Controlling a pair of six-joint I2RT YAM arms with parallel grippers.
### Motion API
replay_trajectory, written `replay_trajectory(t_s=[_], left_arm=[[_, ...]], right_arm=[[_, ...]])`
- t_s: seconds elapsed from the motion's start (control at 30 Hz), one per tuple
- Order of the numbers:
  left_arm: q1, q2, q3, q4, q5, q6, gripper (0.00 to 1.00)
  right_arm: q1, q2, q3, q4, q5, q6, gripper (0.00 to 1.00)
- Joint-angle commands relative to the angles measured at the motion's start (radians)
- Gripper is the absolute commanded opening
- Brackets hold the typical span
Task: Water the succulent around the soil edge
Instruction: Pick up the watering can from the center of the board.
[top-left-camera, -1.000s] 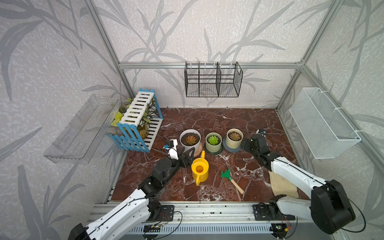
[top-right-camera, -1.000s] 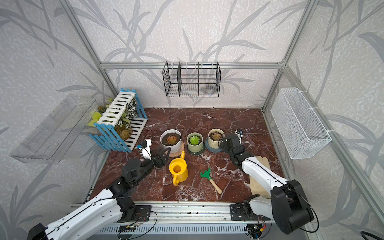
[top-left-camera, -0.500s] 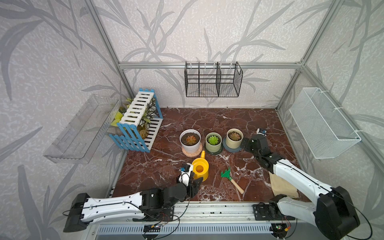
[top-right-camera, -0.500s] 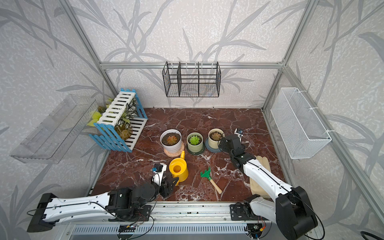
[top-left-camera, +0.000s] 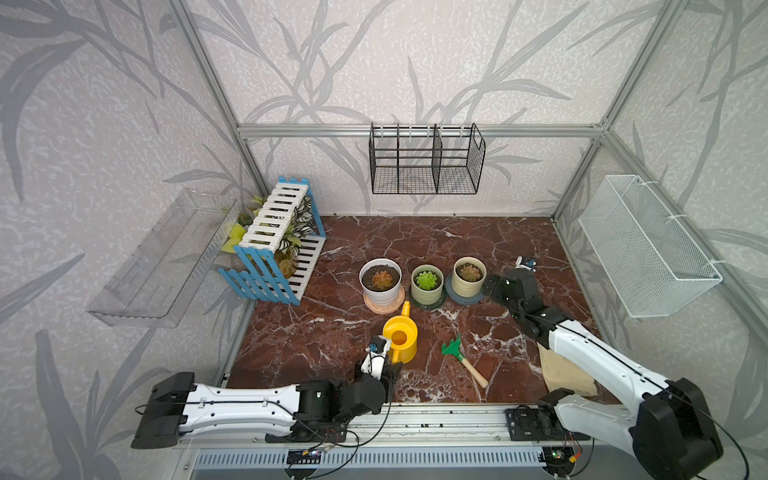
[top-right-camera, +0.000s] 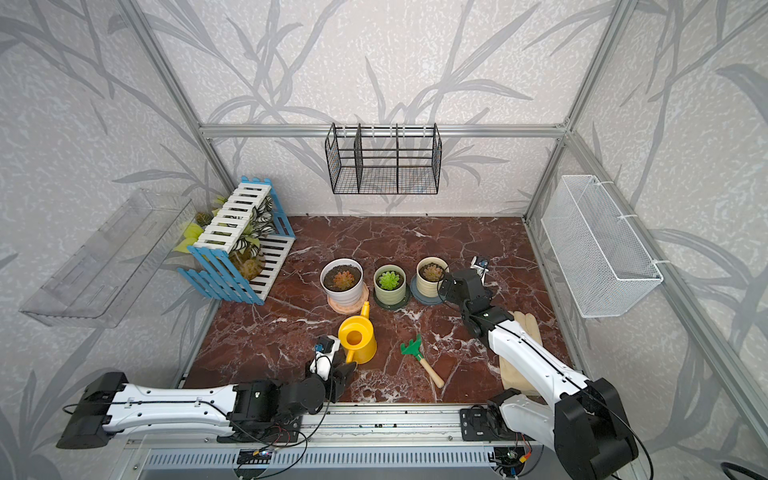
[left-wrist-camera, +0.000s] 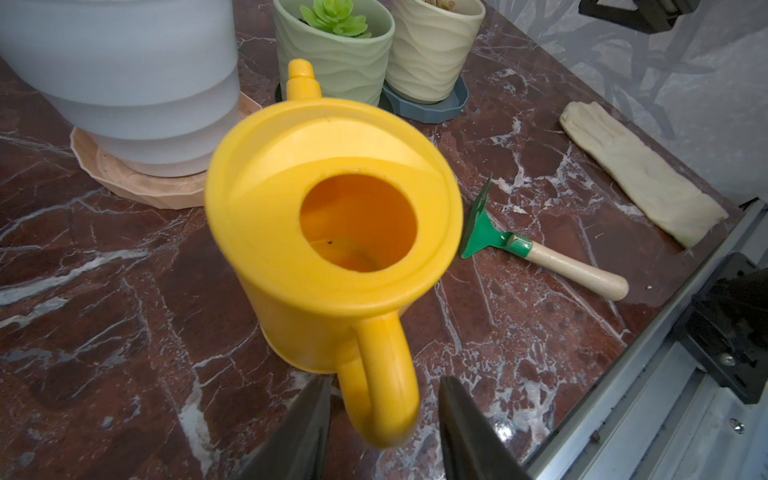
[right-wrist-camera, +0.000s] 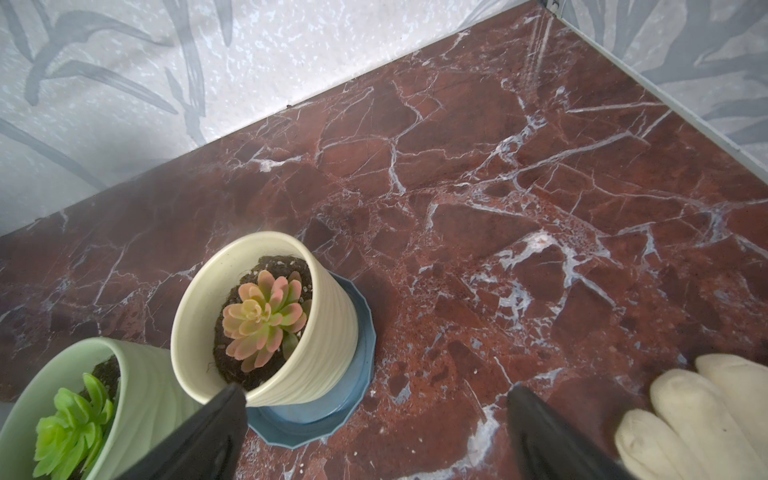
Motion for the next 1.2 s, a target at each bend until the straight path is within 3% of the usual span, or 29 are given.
replay_trajectory(t_s=[0.0,0.23,0.4,0.73,0.9,1.17], left_arm=[[0.040,-0.027,-0.029,0.042,-0.001,-0.016,0.42],[0.151,-0.022,-0.044,0.108,0.096,0.048,0.30],[0.185,0.055,-0.023,0.157,0.136,0.090,0.29],[0.188,0.043,0.038,0.068,0.152,0.120,0.00],[0.167,0.097,0.161,-0.031,0.213,0.137,0.00],[0.140,0.392,0.524,-0.321,0.308,0.214,0.00]], right_arm=[[0.004,-0.022,-0.009,-0.003,0.024,0.003,0.99],[0.004,-0.024,-0.013,0.000,0.026,0.003,0.99],[0.005,-0.019,-0.018,0.007,0.032,0.006,0.99],[0.004,-0.012,-0.021,0.018,0.021,0.011,0.99],[0.004,-0.025,-0.022,0.017,0.031,0.021,0.99],[0.003,-0.054,-0.028,-0.006,0.069,0.047,0.99]])
